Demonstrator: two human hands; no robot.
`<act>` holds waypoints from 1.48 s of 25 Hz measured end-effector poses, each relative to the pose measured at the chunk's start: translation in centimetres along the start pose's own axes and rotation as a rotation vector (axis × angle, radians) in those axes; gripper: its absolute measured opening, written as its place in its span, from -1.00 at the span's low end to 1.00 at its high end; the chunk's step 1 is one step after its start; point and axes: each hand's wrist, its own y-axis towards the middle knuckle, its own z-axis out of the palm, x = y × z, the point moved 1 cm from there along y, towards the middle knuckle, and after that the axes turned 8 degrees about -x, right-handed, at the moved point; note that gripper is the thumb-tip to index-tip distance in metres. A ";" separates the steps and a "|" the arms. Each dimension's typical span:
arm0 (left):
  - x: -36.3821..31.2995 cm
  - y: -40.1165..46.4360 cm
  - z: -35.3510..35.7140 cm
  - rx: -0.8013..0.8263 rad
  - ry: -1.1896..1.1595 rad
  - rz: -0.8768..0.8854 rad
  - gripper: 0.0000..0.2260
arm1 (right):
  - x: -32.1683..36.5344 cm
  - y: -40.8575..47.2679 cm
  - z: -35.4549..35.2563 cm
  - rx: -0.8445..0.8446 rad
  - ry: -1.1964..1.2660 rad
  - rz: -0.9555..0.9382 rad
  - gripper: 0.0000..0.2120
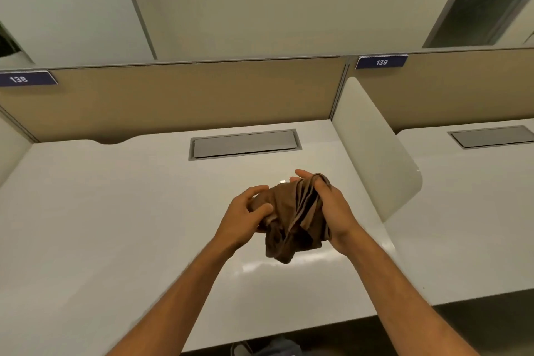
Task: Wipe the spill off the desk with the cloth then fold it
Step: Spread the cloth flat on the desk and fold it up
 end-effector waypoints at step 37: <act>-2.1 1.8 5.3 -0.155 0.212 0.056 -0.82 | 7.0 6.7 -6.7 0.187 -0.304 -0.317 -0.79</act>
